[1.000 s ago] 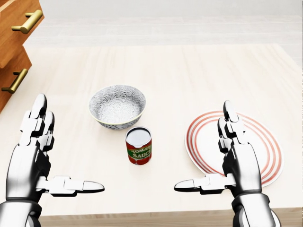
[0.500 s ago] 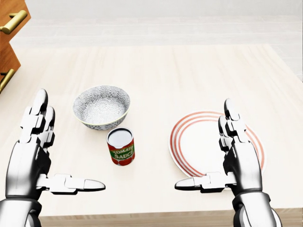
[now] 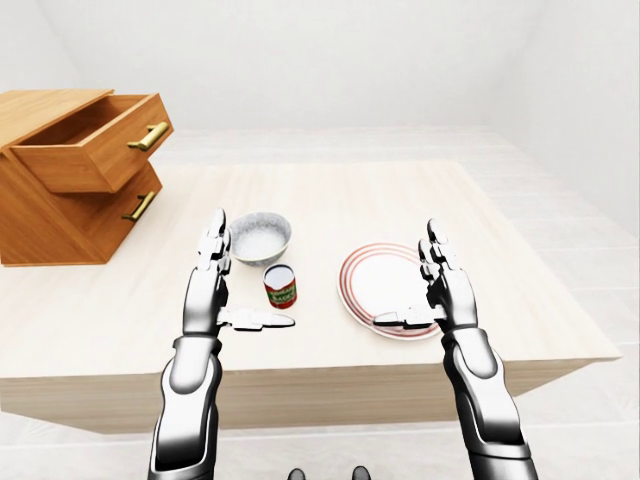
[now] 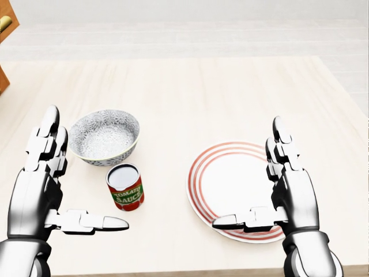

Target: Put the bowl on the plate.

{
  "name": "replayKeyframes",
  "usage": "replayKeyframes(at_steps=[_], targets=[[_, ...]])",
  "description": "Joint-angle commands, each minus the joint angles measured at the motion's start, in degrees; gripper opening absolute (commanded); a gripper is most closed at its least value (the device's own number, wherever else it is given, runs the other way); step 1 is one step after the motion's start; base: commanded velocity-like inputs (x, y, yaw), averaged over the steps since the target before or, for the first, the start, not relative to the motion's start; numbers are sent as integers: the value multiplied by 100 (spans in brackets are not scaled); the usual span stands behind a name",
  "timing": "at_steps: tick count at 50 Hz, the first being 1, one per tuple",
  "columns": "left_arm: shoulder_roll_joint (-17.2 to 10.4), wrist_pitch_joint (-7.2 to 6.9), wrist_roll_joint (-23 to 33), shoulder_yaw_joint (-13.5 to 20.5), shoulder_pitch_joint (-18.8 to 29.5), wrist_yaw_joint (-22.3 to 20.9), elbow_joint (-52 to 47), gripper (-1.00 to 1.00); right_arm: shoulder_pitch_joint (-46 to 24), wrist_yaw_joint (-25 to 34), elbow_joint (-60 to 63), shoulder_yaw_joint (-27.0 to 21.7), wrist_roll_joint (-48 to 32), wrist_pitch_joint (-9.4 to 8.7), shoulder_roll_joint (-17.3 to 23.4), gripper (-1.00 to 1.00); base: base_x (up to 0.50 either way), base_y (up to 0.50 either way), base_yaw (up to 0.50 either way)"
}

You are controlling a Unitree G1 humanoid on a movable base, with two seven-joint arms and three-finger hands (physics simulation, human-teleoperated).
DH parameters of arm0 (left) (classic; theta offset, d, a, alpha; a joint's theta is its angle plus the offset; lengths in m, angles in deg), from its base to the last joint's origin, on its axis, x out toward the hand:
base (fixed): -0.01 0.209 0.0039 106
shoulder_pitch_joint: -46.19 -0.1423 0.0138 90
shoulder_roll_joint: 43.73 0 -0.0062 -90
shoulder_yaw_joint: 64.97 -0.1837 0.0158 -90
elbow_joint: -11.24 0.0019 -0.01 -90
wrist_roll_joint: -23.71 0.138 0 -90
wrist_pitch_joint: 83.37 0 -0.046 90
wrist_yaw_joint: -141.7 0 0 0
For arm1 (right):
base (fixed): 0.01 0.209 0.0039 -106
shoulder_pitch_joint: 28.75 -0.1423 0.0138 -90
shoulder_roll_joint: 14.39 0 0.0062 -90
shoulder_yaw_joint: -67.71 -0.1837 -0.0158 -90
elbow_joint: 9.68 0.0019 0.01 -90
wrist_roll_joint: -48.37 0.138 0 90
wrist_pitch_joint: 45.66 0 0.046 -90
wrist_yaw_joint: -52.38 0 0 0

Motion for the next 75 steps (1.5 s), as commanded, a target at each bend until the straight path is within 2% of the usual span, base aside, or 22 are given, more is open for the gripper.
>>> replayKeyframes(at_steps=[1,50,69,75], targets=[[-2,0,15,1,-20,-8,7,100,25,2,-6,3,-6,0,-6,100,11,-13,0],[-7,0,39,47,-62,-43,-38,100,108,20,28,23,-26,0,-19,100,13,-6,0],[-66,0,66,127,13,-86,-108,100,20,13,2,13,-36,0,-7,100,14,0,0],[-164,0,183,182,-15,-146,-156,100,125,-14,26,4,-63,0,-13,100,6,0,0]])
